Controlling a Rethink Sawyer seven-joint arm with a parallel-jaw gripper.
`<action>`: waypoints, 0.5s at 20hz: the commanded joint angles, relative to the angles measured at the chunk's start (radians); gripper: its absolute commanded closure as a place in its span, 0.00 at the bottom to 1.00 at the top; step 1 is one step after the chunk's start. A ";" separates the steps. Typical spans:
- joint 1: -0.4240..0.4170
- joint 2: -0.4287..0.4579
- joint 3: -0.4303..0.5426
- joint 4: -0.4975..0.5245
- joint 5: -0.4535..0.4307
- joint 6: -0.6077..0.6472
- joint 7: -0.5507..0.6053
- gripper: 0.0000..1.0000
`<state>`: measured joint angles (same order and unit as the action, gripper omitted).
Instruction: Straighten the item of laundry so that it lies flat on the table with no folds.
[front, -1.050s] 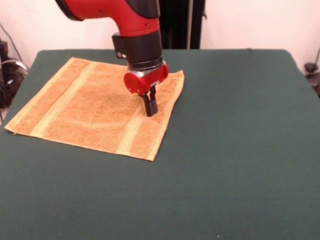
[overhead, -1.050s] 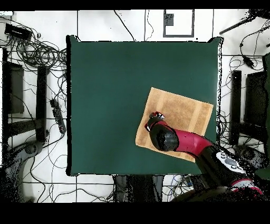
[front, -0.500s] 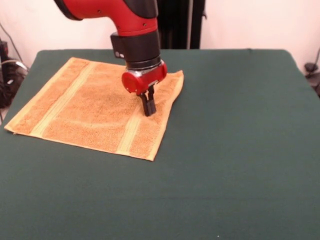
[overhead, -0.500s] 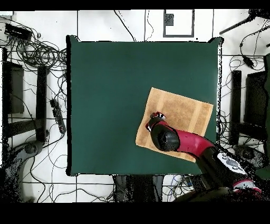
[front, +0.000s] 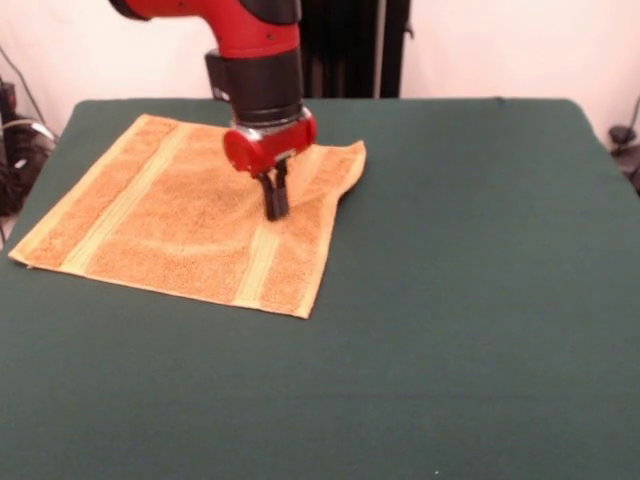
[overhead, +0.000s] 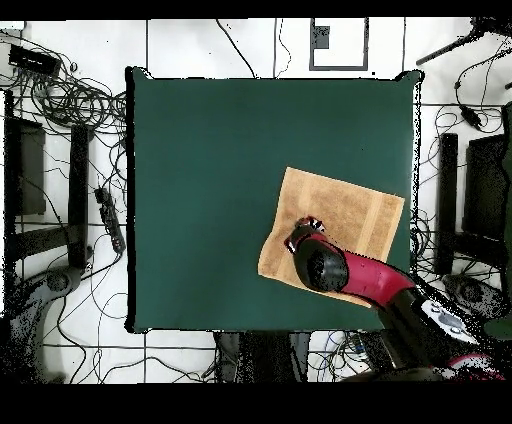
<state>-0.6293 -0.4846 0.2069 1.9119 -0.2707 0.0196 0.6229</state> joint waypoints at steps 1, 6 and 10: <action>0.066 -0.108 -0.088 0.075 0.114 0.107 0.352 1.00; 0.083 -0.145 -0.094 0.102 0.171 0.144 0.348 1.00; 0.086 -0.205 -0.077 0.132 0.214 0.171 0.344 1.00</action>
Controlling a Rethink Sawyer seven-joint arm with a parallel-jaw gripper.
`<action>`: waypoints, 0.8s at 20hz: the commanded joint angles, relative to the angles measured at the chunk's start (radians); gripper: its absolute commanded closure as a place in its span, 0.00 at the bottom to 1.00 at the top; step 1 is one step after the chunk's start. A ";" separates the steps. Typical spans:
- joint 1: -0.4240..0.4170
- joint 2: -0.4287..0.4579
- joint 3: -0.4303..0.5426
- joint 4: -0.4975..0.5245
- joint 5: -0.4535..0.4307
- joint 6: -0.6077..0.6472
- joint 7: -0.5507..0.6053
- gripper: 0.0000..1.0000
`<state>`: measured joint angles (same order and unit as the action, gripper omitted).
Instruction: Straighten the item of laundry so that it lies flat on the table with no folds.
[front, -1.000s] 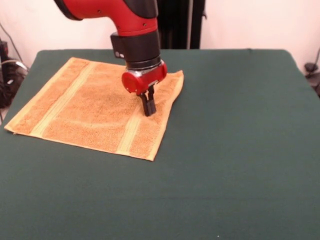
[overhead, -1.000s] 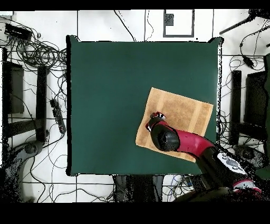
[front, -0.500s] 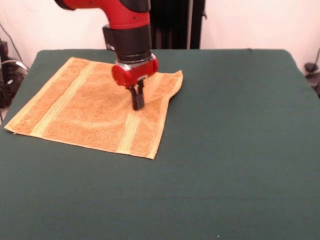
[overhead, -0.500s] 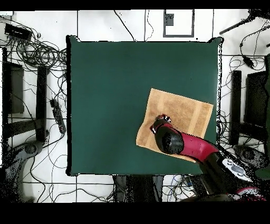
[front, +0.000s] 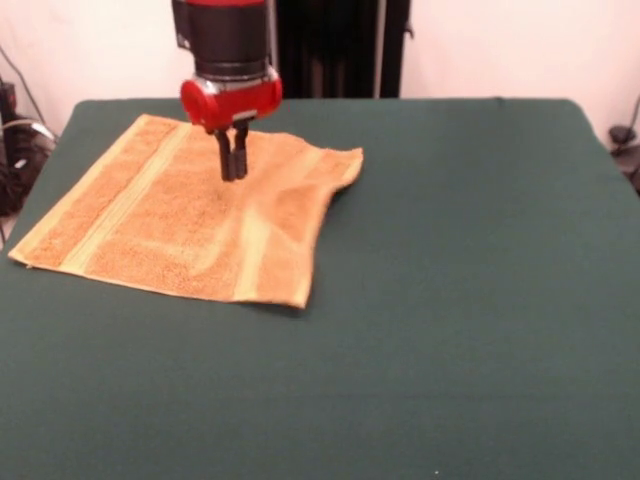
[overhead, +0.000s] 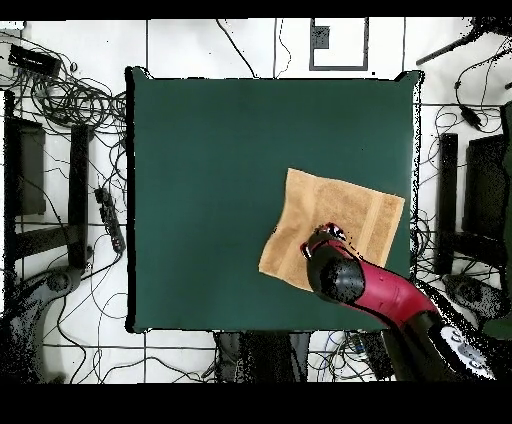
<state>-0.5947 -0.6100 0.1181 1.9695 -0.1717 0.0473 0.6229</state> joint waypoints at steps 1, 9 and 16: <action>0.043 -0.092 0.029 0.085 0.125 0.142 0.346 1.00; 0.008 -0.045 0.079 0.103 0.143 0.043 0.334 1.00; -0.057 0.018 0.130 0.129 0.109 -0.050 0.331 1.00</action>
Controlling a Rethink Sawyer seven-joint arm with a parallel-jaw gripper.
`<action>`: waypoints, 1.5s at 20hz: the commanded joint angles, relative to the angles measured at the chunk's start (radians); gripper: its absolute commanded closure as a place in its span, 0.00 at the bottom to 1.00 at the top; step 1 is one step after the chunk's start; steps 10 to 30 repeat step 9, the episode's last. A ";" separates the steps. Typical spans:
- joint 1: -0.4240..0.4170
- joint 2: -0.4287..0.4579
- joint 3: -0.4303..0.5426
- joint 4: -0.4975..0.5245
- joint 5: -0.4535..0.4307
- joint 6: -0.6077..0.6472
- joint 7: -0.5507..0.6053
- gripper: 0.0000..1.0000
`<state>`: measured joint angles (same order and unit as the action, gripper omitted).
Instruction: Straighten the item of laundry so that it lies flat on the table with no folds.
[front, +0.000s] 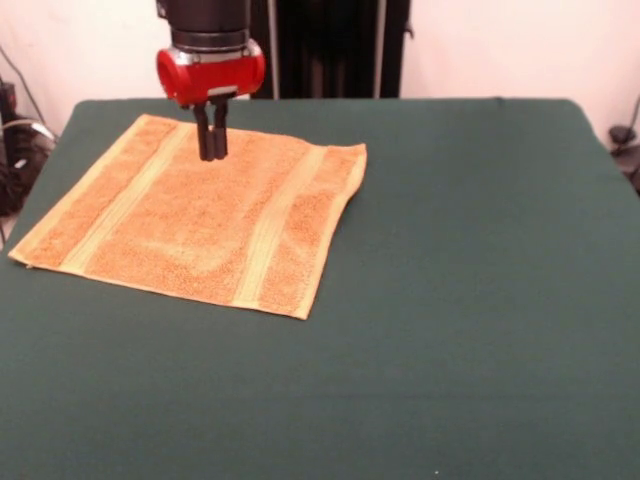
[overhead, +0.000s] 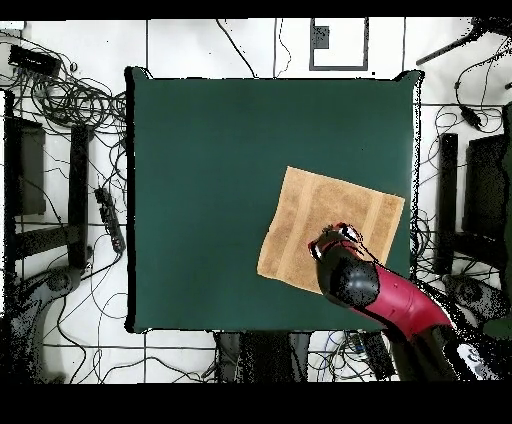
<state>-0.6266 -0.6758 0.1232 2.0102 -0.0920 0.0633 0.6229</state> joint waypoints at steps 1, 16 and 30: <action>-0.042 0.096 0.143 0.093 0.026 -0.086 0.337 1.00; -0.017 0.127 0.113 0.068 0.037 -0.112 0.330 1.00; -0.017 0.127 0.113 0.068 0.037 -0.112 0.330 1.00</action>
